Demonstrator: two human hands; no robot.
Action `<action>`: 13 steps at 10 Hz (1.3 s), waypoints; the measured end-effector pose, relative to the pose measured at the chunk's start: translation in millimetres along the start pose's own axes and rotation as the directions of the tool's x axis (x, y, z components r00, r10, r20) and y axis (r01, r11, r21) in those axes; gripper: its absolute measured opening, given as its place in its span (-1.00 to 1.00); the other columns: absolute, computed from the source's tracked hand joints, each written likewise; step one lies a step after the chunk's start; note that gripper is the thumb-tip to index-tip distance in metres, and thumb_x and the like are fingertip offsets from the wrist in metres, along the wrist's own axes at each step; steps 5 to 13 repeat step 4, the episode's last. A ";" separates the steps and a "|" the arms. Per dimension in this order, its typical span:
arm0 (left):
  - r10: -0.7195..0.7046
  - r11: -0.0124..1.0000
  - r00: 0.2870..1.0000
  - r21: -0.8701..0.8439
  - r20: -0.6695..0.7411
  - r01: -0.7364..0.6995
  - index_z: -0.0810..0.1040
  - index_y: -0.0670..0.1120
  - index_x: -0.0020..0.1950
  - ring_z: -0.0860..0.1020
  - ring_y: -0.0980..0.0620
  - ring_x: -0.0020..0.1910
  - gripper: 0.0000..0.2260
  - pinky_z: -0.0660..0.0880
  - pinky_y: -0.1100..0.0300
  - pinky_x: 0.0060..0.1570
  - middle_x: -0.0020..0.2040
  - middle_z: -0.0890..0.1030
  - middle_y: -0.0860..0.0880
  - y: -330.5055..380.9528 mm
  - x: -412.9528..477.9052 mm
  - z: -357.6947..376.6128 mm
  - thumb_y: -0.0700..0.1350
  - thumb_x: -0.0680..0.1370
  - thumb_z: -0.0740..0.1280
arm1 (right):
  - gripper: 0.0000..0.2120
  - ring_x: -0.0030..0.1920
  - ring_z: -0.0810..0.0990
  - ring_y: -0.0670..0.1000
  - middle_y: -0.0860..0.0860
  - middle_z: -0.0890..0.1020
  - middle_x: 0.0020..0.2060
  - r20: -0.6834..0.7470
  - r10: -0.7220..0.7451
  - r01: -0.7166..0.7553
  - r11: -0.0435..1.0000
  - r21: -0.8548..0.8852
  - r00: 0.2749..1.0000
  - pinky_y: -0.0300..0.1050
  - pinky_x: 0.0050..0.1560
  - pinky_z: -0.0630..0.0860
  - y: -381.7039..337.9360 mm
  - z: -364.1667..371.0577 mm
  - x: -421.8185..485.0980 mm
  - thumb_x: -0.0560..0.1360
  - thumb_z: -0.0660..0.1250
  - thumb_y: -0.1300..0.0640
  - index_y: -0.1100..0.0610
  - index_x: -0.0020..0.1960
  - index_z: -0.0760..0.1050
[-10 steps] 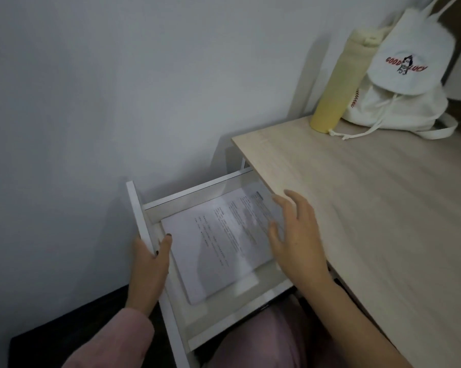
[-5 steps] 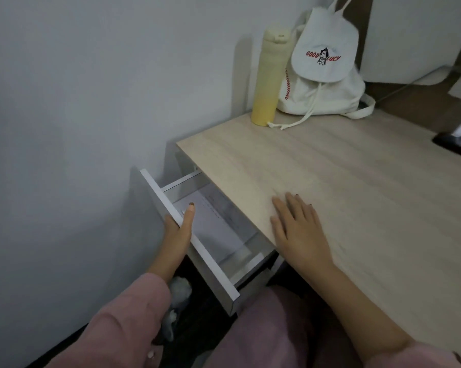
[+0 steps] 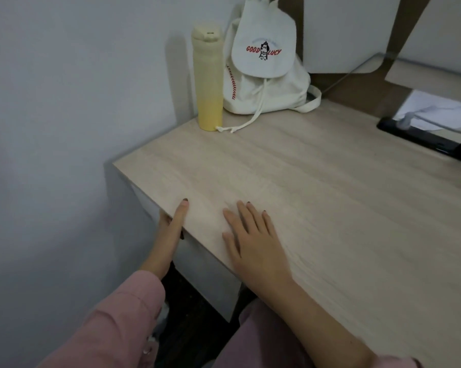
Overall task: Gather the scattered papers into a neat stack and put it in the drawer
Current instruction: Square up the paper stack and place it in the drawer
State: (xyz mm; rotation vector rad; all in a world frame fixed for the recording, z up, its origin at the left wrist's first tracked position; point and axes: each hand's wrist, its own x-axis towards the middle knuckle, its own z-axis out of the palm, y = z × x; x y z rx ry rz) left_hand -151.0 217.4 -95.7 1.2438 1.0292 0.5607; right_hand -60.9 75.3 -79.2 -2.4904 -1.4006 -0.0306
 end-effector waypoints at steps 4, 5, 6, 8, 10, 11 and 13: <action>-0.059 0.984 0.989 -0.175 -0.134 0.035 0.33 -0.08 0.42 0.46 0.02 0.13 -0.52 0.48 0.20 -0.05 0.28 0.46 -0.02 -6.2 8.1 10.3 0.07 0.54 0.24 | -0.51 0.44 0.25 -0.08 0.01 0.34 0.44 0.211 -0.154 0.034 0.875 0.484 0.965 -0.36 0.44 -0.12 26.8 -27.0 -4.4 0.47 0.01 -0.04 0.05 0.31 0.44; -0.059 0.984 0.989 -0.175 -0.134 0.035 0.33 -0.08 0.42 0.46 0.02 0.13 -0.52 0.48 0.20 -0.05 0.28 0.46 -0.02 -6.2 8.1 10.3 0.07 0.54 0.24 | -0.51 0.44 0.25 -0.08 0.01 0.34 0.44 0.211 -0.154 0.034 0.875 0.484 0.965 -0.36 0.44 -0.12 26.8 -27.0 -4.4 0.47 0.01 -0.04 0.05 0.31 0.44; -0.059 0.984 0.989 -0.175 -0.134 0.035 0.33 -0.08 0.42 0.46 0.02 0.13 -0.52 0.48 0.20 -0.05 0.28 0.46 -0.02 -6.2 8.1 10.3 0.07 0.54 0.24 | -0.51 0.44 0.25 -0.08 0.01 0.34 0.44 0.211 -0.154 0.034 0.875 0.484 0.965 -0.36 0.44 -0.12 26.8 -27.0 -4.4 0.47 0.01 -0.04 0.05 0.31 0.44; -0.059 0.984 0.989 -0.175 -0.134 0.035 0.33 -0.08 0.42 0.46 0.02 0.13 -0.52 0.48 0.20 -0.05 0.28 0.46 -0.02 -6.2 8.1 10.3 0.07 0.54 0.24 | -0.51 0.44 0.25 -0.08 0.01 0.34 0.44 0.211 -0.154 0.034 0.875 0.484 0.965 -0.36 0.44 -0.12 26.8 -27.0 -4.4 0.47 0.01 -0.04 0.05 0.31 0.44; -0.059 0.984 0.989 -0.175 -0.134 0.035 0.33 -0.08 0.42 0.46 0.02 0.13 -0.52 0.48 0.20 -0.05 0.28 0.46 -0.02 -6.2 8.1 10.3 0.07 0.54 0.24 | -0.51 0.44 0.25 -0.08 0.01 0.34 0.44 0.211 -0.154 0.034 0.875 0.484 0.965 -0.36 0.44 -0.12 26.8 -27.0 -4.4 0.47 0.01 -0.04 0.05 0.31 0.44; -0.059 0.984 0.989 -0.175 -0.134 0.035 0.33 -0.08 0.42 0.46 0.02 0.13 -0.52 0.48 0.20 -0.05 0.28 0.46 -0.02 -6.2 8.1 10.3 0.07 0.54 0.24 | -0.51 0.44 0.25 -0.08 0.01 0.34 0.44 0.211 -0.154 0.034 0.875 0.484 0.965 -0.36 0.44 -0.12 26.8 -27.0 -4.4 0.47 0.01 -0.04 0.05 0.31 0.44; -0.059 0.984 0.989 -0.175 -0.134 0.035 0.33 -0.08 0.42 0.46 0.02 0.13 -0.52 0.48 0.20 -0.05 0.28 0.46 -0.02 -6.2 8.1 10.3 0.07 0.54 0.24 | -0.51 0.44 0.25 -0.08 0.01 0.34 0.44 0.211 -0.154 0.034 0.875 0.484 0.965 -0.36 0.44 -0.12 26.8 -27.0 -4.4 0.47 0.01 -0.04 0.05 0.31 0.44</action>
